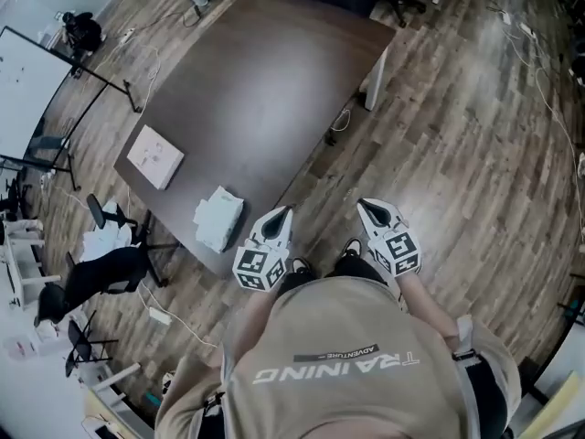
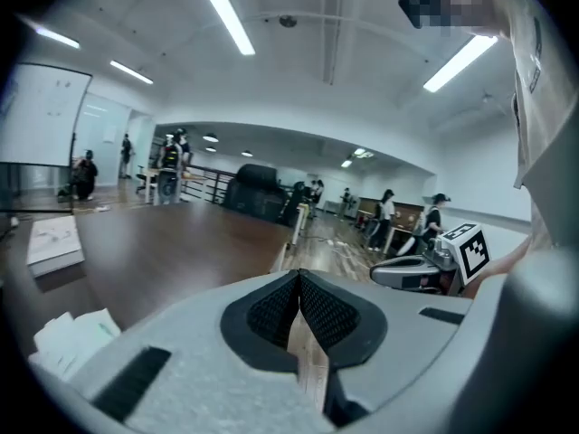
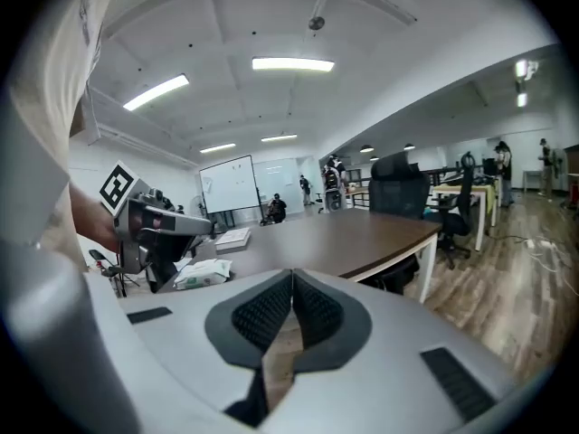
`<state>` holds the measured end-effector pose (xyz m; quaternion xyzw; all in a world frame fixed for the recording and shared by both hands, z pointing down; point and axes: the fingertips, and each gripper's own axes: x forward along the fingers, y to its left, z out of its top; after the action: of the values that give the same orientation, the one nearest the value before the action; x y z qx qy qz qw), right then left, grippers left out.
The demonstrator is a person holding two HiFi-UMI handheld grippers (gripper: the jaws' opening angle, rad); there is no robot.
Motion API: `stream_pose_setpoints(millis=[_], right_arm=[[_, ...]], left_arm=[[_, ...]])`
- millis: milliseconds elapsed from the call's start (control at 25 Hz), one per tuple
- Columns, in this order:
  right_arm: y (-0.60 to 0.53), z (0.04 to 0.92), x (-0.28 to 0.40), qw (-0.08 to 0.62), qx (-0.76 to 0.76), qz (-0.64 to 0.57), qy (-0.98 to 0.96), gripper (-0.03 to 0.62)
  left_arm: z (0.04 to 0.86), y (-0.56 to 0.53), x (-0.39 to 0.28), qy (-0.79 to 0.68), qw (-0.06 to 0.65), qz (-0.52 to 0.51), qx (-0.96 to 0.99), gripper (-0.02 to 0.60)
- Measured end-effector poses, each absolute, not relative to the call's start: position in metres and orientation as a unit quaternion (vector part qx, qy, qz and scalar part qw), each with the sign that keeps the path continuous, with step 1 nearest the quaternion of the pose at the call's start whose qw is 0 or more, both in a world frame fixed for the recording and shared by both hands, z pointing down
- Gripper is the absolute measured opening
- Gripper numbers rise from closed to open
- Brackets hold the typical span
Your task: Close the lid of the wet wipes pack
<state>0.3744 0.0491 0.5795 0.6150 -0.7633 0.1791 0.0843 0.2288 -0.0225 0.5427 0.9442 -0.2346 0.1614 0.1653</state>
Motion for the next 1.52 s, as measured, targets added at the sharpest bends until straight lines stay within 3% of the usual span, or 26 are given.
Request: stream_pose_setpoints(millis=[240,600,1280,1520], right_arm=[[-0.009,0.573,0.308,0.11,0.49,0.145,-0.852,0.014],[-0.042,0.561,0.205,0.126,0.377,0.124,-0.909,0.014],[-0.084,0.559,0.112,0.152,0.399,0.132,-0.895,0.015],[-0.091,0.549,0.079,0.162,0.369,0.131,-0.906,0.015]], left_arm=[[0.556,-0.028,0.156,-0.371,0.206,0.149,0.893,0.009],[0.55,-0.032,0.077,-0.468,0.213,0.097,0.852,0.009],[0.547,-0.079,-0.039,-0.479,0.186,0.056,0.856,0.009],[0.575,-0.065,-0.074,-0.514,0.229,0.039,0.826,0.009]])
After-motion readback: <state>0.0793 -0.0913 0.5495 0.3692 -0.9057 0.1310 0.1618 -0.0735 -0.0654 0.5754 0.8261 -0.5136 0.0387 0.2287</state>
